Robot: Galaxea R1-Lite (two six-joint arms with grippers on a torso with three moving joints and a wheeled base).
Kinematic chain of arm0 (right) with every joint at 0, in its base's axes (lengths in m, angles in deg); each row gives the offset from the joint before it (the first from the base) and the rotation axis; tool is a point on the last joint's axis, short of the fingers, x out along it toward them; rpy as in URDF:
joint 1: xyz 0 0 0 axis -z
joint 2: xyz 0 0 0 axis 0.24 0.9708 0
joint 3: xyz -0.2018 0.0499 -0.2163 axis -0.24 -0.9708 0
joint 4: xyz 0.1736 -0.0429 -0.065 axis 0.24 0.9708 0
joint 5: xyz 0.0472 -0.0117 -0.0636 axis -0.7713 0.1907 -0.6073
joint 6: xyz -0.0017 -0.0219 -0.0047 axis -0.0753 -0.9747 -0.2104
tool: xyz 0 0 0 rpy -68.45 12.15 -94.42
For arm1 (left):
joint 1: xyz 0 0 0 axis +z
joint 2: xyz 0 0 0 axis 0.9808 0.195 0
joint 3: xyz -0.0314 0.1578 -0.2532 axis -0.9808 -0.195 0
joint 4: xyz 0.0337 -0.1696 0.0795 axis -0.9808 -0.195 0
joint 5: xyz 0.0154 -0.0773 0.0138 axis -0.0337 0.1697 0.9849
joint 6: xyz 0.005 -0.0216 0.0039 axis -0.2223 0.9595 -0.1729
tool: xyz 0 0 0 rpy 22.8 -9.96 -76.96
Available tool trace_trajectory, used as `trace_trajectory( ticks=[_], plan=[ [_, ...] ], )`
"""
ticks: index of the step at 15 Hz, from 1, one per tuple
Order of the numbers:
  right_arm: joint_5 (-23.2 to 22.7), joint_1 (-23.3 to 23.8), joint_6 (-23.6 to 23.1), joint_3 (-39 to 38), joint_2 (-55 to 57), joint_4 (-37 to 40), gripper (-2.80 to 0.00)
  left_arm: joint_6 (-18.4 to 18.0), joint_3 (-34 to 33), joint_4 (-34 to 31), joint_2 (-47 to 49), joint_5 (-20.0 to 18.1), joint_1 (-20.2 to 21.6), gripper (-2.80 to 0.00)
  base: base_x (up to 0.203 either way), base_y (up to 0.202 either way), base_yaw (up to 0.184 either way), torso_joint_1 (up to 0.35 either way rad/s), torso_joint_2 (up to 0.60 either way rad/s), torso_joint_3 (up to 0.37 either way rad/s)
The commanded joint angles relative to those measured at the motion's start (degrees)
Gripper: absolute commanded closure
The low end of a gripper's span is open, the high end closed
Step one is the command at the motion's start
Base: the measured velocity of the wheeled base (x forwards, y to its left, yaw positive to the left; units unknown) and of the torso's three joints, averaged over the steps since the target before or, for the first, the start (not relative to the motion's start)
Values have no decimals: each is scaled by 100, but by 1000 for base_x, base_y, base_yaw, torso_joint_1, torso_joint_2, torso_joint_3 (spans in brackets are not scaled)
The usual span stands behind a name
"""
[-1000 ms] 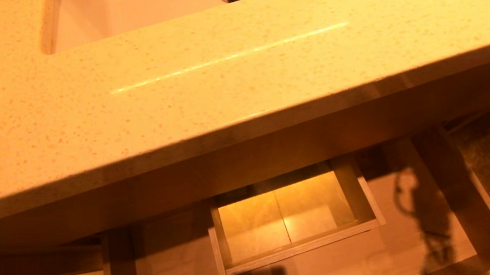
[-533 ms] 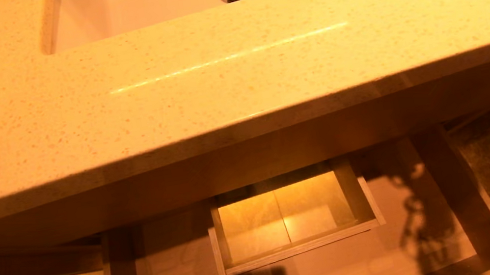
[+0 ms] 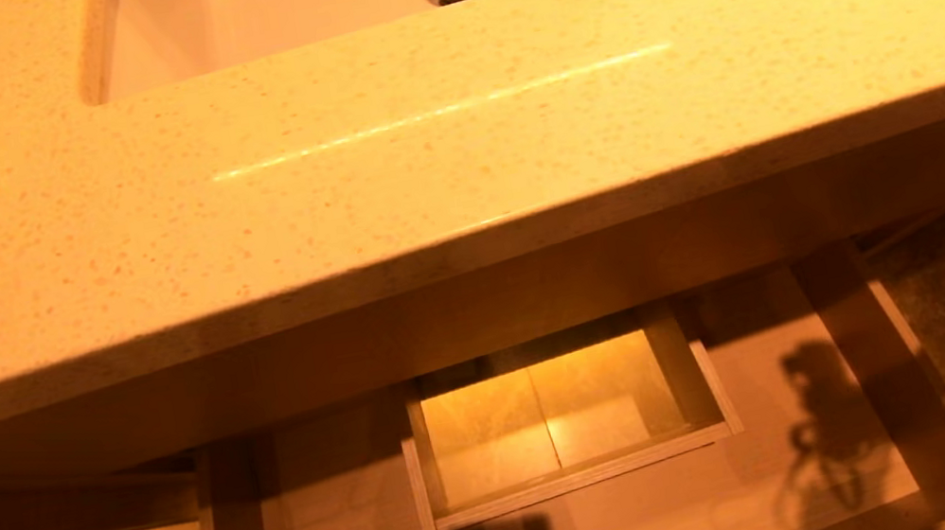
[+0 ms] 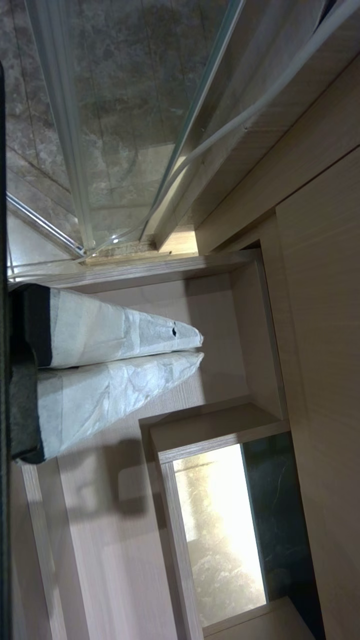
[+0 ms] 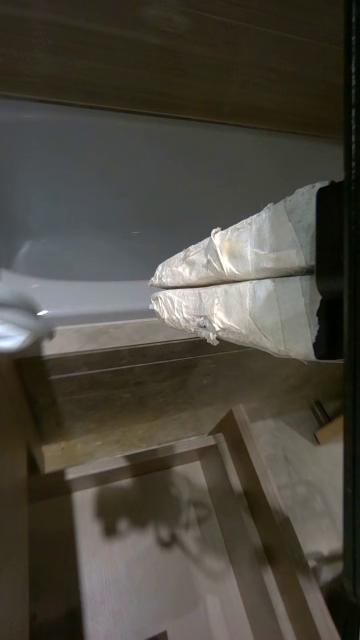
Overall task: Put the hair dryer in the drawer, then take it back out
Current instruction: Close the drawer
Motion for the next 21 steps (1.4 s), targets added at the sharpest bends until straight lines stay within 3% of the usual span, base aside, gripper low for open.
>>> trace_trajectory(
  ticks=[1, 7, 21],
  plan=[
    [431, 4, 556, -48, 12, 227, 0, -2, -9, 1, 0, 1, 0, 0, 0, 0, 0, 0, 0, 0],
    [352, -14, 582, -153, -42, 253, 0, -2, -9, 1, 0, 1, 0, 0, 0, 0, 0, -81, 46, -49],
    [348, -14, 545, -530, -244, -111, 0, -2, -9, 1, 0, 1, 0, 0, 0, 0, 0, -406, 114, -284]
  ],
)
